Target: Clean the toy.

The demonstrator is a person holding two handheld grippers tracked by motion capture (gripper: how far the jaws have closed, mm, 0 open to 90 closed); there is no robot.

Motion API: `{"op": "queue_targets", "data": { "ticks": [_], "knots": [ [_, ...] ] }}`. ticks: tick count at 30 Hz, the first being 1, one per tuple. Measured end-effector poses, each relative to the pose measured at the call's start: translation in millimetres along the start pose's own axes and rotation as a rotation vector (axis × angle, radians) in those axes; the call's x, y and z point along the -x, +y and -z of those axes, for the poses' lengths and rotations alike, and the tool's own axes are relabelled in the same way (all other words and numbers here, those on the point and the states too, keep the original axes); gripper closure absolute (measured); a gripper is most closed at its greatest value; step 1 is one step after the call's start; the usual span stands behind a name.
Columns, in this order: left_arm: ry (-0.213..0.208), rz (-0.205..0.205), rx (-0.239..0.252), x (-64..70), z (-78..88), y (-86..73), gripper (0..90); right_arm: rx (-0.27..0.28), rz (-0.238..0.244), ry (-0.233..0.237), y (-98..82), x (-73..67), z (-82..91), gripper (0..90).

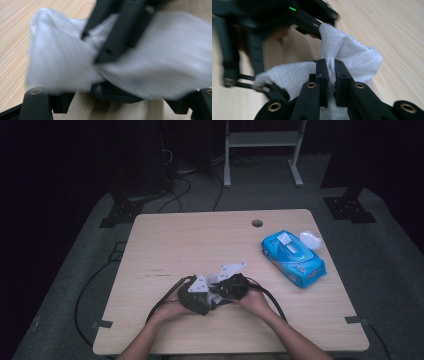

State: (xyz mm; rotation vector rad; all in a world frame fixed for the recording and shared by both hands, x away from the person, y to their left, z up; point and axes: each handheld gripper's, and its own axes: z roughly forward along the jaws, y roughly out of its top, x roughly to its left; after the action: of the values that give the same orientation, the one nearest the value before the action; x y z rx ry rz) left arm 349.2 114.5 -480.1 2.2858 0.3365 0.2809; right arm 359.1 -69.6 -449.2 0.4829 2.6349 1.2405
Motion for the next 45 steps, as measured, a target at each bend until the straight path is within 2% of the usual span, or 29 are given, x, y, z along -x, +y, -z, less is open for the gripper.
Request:
{"op": "queue_targets", "data": {
  "ticks": [2,4,5,7,10,12,15,18,22,28,40,45],
  "knots": [
    [0.001,-0.004,0.002,-0.2,-0.1,-0.2,22.5,-0.015,-0.021,-0.02,-4.3,7.9,2.8,82.9],
    [0.001,-0.005,0.002,-0.3,-0.1,-0.1,22.5,-0.003,-0.074,-0.02,-10.3,17.3,8.7,82.9],
    [0.002,-0.005,0.001,-0.3,-0.2,0.0,22.5,-0.003,-0.08,-0.023,-11.2,19.0,10.0,82.9],
    [0.003,-0.005,0.0,-0.2,-0.1,0.1,22.5,-0.007,-0.076,-0.027,-10.0,17.1,9.3,82.8],
    [0.003,-0.001,0.001,0.2,-0.1,0.1,22.5,-0.002,-0.063,0.004,-4.4,8.3,-0.9,82.8],
    [0.002,0.001,0.003,0.1,-0.1,-0.1,22.5,-0.005,-0.046,0.007,-2.3,5.7,-4.9,82.8],
    [0.0,-0.003,0.002,-0.3,-0.1,-0.2,22.5,-0.005,-0.054,0.012,-3.8,10.1,-2.7,82.9],
    [0.001,-0.006,0.001,-0.4,0.0,-0.2,22.6,-0.009,-0.062,-0.019,-9.1,18.7,6.5,82.9],
    [0.003,-0.001,0.002,0.0,-0.1,0.0,22.5,-0.017,-0.097,-0.055,-19.1,30.1,20.0,82.9],
    [0.001,-0.001,0.0,-0.1,0.2,-0.2,22.6,-0.011,-0.101,-0.076,-28.0,34.3,28.2,82.9],
    [-0.001,-0.006,-0.002,-0.8,0.4,-0.4,22.5,-0.017,-0.198,-0.108,-78.2,44.6,68.4,82.8],
    [-0.002,-0.008,-0.003,-0.8,0.5,-0.3,22.5,-0.012,-0.189,-0.102,-71.3,43.5,64.1,82.8]
  ]
}}
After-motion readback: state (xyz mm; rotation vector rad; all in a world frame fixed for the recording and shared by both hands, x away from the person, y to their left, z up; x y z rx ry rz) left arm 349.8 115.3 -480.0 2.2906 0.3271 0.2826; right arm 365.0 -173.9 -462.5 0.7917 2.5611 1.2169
